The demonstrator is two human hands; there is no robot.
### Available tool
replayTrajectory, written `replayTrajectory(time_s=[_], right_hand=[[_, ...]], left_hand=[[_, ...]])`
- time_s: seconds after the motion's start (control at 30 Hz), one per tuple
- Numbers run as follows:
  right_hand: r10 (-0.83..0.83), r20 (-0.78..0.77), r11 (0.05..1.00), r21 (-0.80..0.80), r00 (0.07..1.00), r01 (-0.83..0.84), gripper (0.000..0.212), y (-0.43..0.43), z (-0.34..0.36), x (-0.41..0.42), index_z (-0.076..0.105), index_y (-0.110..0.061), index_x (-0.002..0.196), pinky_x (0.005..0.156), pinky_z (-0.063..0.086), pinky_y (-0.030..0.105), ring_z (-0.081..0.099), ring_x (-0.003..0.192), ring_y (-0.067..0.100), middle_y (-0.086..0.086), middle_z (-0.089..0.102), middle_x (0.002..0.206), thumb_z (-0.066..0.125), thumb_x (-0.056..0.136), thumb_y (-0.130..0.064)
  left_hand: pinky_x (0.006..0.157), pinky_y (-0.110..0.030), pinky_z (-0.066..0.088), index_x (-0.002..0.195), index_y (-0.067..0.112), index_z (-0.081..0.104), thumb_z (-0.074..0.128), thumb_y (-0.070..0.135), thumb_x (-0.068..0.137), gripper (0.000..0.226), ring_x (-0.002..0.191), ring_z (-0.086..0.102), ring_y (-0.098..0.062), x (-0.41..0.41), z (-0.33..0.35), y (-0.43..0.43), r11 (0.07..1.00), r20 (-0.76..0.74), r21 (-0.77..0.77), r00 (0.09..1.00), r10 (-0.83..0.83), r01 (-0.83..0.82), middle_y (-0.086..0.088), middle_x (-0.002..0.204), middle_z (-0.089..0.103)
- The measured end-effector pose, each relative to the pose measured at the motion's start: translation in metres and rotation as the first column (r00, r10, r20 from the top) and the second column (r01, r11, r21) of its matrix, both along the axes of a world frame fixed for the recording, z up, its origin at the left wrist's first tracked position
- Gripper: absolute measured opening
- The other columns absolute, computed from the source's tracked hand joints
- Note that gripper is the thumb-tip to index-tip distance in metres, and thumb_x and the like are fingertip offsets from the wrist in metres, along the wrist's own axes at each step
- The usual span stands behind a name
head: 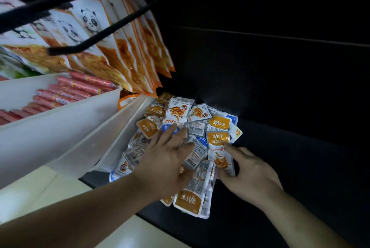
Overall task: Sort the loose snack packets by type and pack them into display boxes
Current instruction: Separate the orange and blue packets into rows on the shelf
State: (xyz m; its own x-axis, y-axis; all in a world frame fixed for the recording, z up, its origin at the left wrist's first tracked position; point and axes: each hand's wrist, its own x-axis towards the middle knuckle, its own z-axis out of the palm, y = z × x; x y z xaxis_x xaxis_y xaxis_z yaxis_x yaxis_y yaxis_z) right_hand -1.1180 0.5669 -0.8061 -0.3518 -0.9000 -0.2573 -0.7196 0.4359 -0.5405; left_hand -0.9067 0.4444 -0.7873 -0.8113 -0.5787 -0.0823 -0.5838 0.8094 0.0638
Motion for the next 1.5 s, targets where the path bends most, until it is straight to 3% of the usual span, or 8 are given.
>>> replayTrajectory(time_s=[0.13, 0.33, 0.57, 0.83, 1.03, 1.13, 1.27, 1.5], right_hand=[[0.041, -0.154, 0.999, -0.002, 0.987, -0.042, 0.082, -0.008, 0.001, 0.007, 0.013, -0.04, 0.162, 0.099, 0.048, 0.028, 0.043, 0.135, 0.013, -0.02, 0.04, 0.148, 0.04, 0.092, -0.074], [0.09, -0.179, 0.996, 0.022, 0.98, -0.087, 0.078, -0.006, -0.001, 0.002, 0.015, -0.041, 0.161, 0.094, 0.048, 0.026, 0.043, 0.131, 0.01, -0.021, 0.039, 0.143, 0.031, 0.094, -0.076], [0.144, -0.278, 0.987, 0.11, 0.95, -0.118, 0.079, -0.019, 0.004, 0.01, 0.005, -0.052, 0.159, 0.093, 0.049, 0.031, 0.031, 0.138, 0.018, -0.017, 0.033, 0.15, 0.02, 0.089, -0.085], [0.112, -0.277, 0.992, 0.082, 0.954, -0.093, 0.078, -0.016, 0.005, 0.01, -0.007, -0.058, 0.155, 0.082, 0.049, 0.027, 0.037, 0.132, 0.012, -0.024, 0.04, 0.135, 0.013, 0.086, -0.087], [-0.124, 0.261, 0.966, -0.19, 0.957, 0.177, 0.08, 0.001, 0.015, 0.006, 0.028, -0.06, 0.15, 0.105, 0.042, 0.026, 0.03, 0.14, -0.008, -0.038, 0.032, 0.145, 0.051, 0.076, -0.079], [-0.072, 0.119, 0.919, -0.379, 0.99, 0.113, 0.075, 0.0, 0.029, 0.004, 0.039, -0.052, 0.149, 0.109, 0.028, 0.018, 0.019, 0.147, -0.008, -0.032, 0.027, 0.153, 0.073, 0.083, -0.052], [-0.044, 0.32, 0.953, -0.271, 0.947, 0.135, 0.021, -0.003, 0.053, -0.004, 0.074, -0.04, 0.099, 0.08, 0.061, 0.039, 0.071, 0.089, 0.006, -0.015, 0.075, 0.096, 0.082, 0.082, -0.029], [-0.282, 0.517, 0.905, -0.137, 0.808, 0.404, 0.021, 0.017, 0.053, -0.014, 0.061, -0.019, 0.077, 0.051, 0.052, 0.028, 0.063, 0.053, 0.007, -0.007, 0.069, 0.065, 0.078, 0.088, -0.022]], left_hand=[[0.127, -0.058, -0.006, 0.159, 0.032, 0.021, 0.049, 0.077, 0.085, 0.091, 0.157, -0.016, -0.037, -0.038, 0.006, -0.002, 0.97, 0.194, 0.05, 0.955, 0.225, -0.239, -0.007, 0.172, -0.009], [0.111, -0.058, 0.041, 0.131, 0.023, 0.066, 0.072, 0.039, 0.081, 0.052, 0.123, 0.058, -0.032, -0.026, -0.017, 0.016, 0.983, -0.114, -0.083, 0.982, 0.154, -0.164, -0.001, 0.134, 0.063], [0.118, -0.059, 0.035, 0.143, 0.021, 0.054, 0.06, 0.056, 0.083, 0.07, 0.142, 0.045, -0.032, -0.015, -0.025, 0.017, 0.962, -0.157, -0.02, 0.951, 0.266, -0.272, -0.007, 0.153, 0.051], [0.088, -0.046, 0.056, 0.106, 0.02, 0.077, 0.066, 0.014, 0.096, 0.017, 0.109, 0.065, -0.025, -0.004, -0.004, 0.014, 0.965, -0.503, -0.079, 0.845, 0.179, -0.251, 0.002, 0.12, 0.073], [0.072, -0.029, 0.053, 0.108, 0.018, 0.074, 0.057, 0.021, 0.103, 0.018, 0.087, 0.064, -0.01, -0.018, 0.04, 0.017, 0.951, -0.73, 0.024, 0.644, 0.227, -0.308, 0.011, 0.096, 0.071], [0.061, -0.015, 0.042, 0.109, 0.022, 0.069, 0.053, 0.024, 0.108, 0.017, 0.07, 0.056, -0.002, -0.037, 0.047, 0.029, 0.96, -0.708, 0.2, 0.649, 0.279, -0.196, 0.02, 0.082, 0.061], [0.056, -0.013, 0.045, 0.105, 0.03, 0.066, 0.055, 0.027, 0.105, 0.012, 0.072, 0.063, -0.003, -0.054, 0.041, 0.04, 0.86, -0.663, 0.5, 0.595, 0.454, -0.099, 0.016, 0.082, 0.067], [0.07, -0.02, 0.058, 0.108, 0.033, 0.068, 0.067, 0.03, 0.099, 0.009, 0.082, 0.069, 0.002, -0.066, 0.024, 0.058, 0.532, -0.359, 0.813, 0.517, 0.778, -0.237, 0.012, 0.092, 0.073]])
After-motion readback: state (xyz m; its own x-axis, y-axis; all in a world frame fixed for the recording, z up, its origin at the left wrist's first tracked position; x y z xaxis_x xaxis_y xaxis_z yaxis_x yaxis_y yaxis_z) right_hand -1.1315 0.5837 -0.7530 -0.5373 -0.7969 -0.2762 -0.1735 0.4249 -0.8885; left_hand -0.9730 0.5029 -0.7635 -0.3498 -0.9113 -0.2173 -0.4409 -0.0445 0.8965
